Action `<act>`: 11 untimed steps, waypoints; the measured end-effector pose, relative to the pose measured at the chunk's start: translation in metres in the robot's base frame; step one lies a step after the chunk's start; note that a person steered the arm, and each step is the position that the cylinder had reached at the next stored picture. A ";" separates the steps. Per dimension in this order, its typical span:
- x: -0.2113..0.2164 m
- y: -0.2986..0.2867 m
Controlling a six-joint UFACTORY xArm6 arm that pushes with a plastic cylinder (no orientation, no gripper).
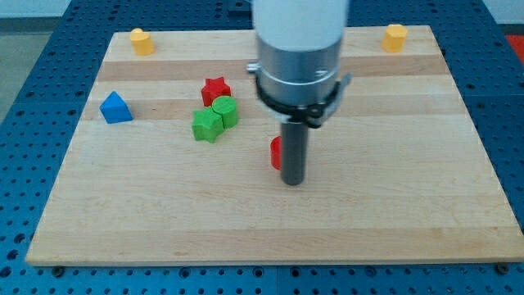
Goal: Drag the red circle to the horizontal right of the green circle
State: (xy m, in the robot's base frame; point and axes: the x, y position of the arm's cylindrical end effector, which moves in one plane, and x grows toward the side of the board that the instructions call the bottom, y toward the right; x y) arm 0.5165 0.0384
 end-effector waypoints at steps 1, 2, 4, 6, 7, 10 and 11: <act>-0.002 0.013; -0.001 0.007; 0.005 -0.041; -0.015 -0.047; -0.026 -0.043; -0.069 0.009; -0.087 0.010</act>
